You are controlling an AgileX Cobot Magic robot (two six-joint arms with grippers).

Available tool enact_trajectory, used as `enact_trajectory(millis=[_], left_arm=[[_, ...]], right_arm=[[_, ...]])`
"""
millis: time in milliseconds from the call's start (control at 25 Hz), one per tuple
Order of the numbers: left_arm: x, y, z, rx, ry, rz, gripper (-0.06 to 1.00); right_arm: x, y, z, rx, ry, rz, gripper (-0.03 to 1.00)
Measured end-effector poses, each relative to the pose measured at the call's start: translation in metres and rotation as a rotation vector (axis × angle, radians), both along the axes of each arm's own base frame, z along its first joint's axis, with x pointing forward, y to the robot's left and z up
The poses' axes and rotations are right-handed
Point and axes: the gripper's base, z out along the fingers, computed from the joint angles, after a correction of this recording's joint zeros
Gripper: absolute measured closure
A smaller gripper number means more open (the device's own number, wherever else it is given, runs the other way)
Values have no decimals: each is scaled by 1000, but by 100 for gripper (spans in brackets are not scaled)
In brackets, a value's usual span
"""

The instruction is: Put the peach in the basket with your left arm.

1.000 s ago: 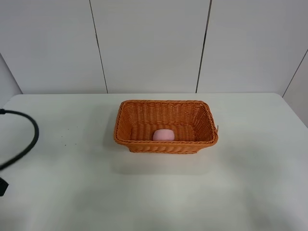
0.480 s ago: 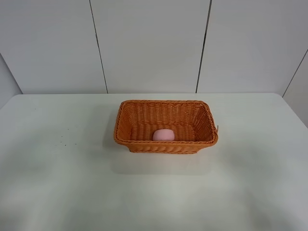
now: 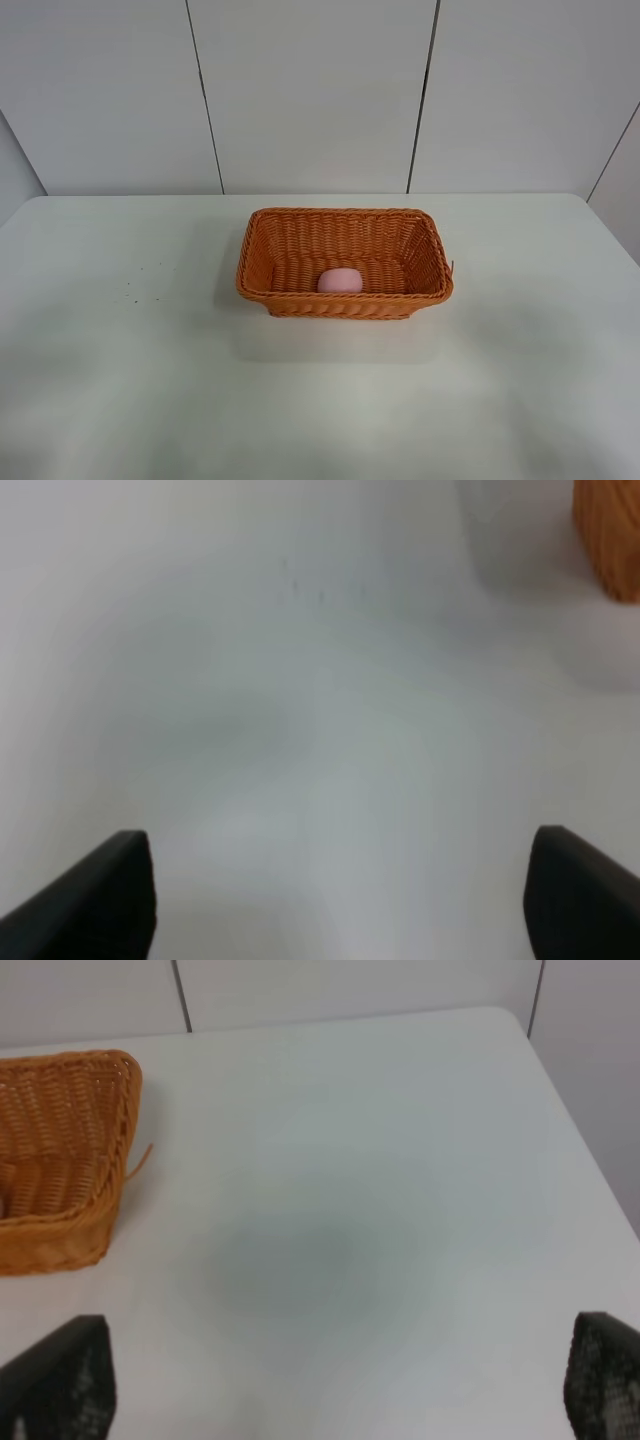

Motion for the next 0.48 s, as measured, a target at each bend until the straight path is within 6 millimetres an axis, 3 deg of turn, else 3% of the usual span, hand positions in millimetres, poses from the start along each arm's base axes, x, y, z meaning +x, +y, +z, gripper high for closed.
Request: enact_trajectory(millis=[480], left_arm=[[-4,0,0,-5,-27,4,9]], right_arm=[[0,0,0,0,0,0,27]])
